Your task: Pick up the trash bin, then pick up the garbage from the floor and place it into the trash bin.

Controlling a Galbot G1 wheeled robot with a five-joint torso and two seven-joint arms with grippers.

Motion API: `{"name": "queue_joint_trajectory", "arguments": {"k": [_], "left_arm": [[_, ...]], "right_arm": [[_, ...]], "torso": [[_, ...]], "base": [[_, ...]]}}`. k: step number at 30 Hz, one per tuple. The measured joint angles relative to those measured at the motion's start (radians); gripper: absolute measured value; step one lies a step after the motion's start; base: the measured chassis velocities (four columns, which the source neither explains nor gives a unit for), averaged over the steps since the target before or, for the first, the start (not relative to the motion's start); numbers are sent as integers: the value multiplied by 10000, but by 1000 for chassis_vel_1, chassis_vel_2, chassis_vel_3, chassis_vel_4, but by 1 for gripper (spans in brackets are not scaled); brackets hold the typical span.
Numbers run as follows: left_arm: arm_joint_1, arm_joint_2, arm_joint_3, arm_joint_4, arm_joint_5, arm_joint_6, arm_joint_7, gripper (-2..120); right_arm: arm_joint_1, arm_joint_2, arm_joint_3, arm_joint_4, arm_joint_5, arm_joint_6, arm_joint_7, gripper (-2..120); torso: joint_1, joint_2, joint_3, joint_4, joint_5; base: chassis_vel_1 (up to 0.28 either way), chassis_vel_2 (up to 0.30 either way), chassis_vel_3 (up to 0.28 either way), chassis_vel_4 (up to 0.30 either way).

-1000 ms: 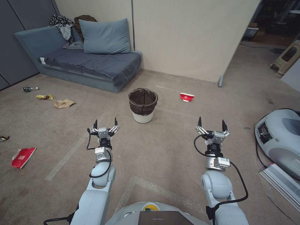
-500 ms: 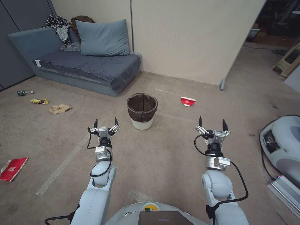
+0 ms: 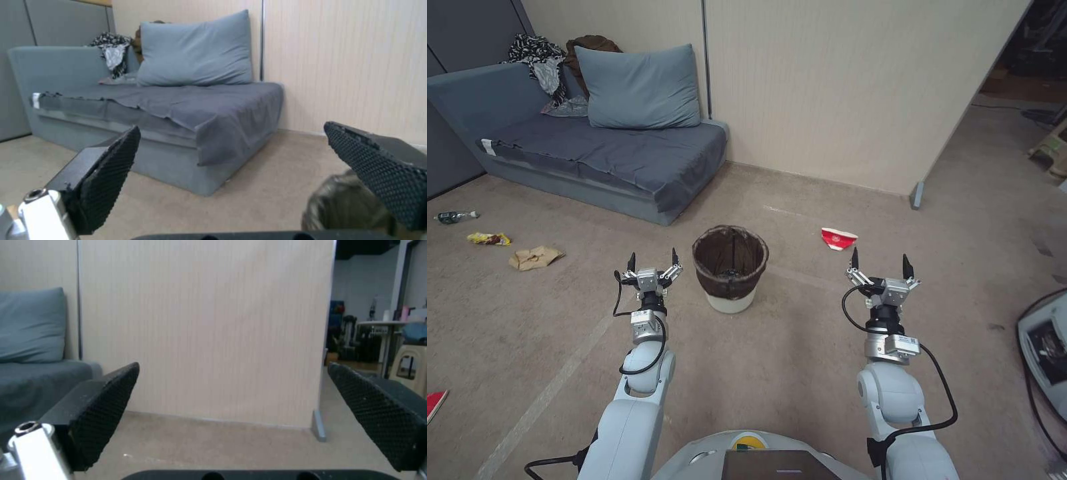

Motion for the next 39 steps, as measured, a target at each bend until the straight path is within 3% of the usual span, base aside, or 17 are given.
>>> {"name": "queue_joint_trajectory", "arguments": {"k": [17, 34, 39], "left_arm": [[-57, 23, -31, 25, -33, -18, -15, 100], [-70, 210, -18, -72, -148, 3, -28, 100], [-304, 902, 204, -235, -470, 196, 9, 100]], "right_arm": [[26, -24, -18, -105, 3, 134, 26, 100], [0, -88, -44, -173, 90, 132, 34, 100], [9, -184, -26, -242, 179, 114, 67, 100]], "torso": [[3, 0, 3, 5, -1], [0, 0, -1, 2, -1], [0, 0, -1, 0, -3]], "base": [[-237, 240, 236, -245], [-2, 3, 3, 1], [0, 0, 0, 0]]}}
